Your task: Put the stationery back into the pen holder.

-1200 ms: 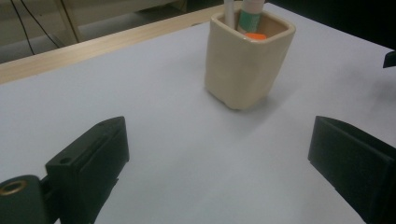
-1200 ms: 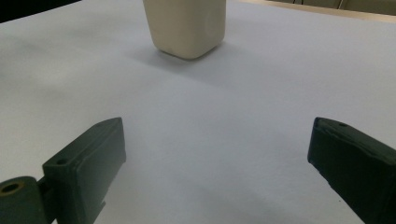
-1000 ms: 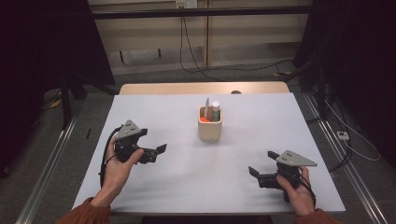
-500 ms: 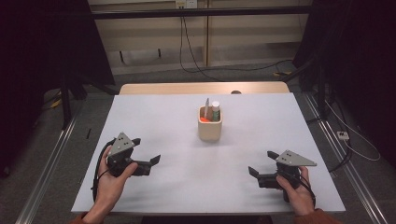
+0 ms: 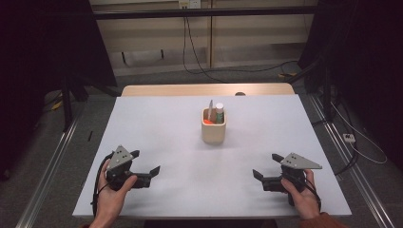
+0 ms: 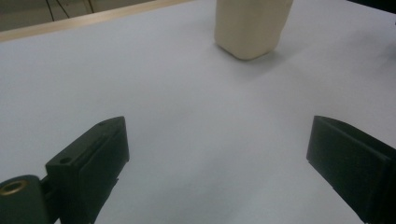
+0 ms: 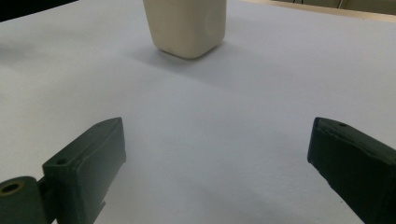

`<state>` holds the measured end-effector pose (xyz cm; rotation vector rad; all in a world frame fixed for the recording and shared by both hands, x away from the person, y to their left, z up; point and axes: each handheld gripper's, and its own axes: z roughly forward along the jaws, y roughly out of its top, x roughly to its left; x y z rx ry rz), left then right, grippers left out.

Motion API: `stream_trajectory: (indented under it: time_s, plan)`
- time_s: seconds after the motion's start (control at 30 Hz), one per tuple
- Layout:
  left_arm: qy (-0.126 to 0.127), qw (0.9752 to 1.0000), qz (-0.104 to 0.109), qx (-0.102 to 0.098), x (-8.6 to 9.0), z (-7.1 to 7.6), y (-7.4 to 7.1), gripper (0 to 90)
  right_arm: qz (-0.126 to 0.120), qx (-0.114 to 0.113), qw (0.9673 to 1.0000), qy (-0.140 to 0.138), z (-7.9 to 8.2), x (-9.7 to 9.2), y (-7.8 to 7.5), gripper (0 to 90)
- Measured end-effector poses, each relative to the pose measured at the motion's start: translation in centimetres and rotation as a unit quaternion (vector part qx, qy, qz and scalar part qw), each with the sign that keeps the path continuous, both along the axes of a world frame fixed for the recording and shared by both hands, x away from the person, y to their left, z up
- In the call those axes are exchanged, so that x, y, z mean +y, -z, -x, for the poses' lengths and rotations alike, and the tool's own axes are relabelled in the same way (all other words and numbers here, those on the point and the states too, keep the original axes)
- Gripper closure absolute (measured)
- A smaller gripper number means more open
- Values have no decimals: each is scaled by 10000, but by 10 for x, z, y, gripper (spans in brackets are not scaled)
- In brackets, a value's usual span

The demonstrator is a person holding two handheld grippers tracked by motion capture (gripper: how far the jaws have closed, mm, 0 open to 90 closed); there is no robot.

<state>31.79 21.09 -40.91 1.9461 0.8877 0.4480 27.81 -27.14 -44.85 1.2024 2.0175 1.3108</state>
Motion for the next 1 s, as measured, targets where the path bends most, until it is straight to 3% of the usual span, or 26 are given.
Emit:
stream_trajectory:
  time_s: [0.2, 0.4, 0.5, 0.63, 0.73, 1.0]
  plan:
    - [16, 9999, 87, 56, -2, 4, 8, 56, -6, 16, 10000, -1, 0, 1, 0, 42]
    - [69, 9998, 189, -16, -1, 7, 13, 56, 9, 9, 10000, -13, -1, 1, 0, 42]
    - [34, 9997, 257, -5, 0, 9, 16, 56, 19, 5, 10000, -2, 0, 0, 0, 41]
    - [-179, 9993, 304, -148, 7, 11, 14, 56, 8, -5, 10000, 9, 1, 0, 0, 41]
    - [-219, 9987, 464, -50, 10, 10, 14, 56, 1, 5, 10000, 21, 1, -1, 0, 42]
    - [-159, 9990, 410, -45, 9, 10, 14, 56, 18, 0, 10000, 12, 0, -1, 0, 42]
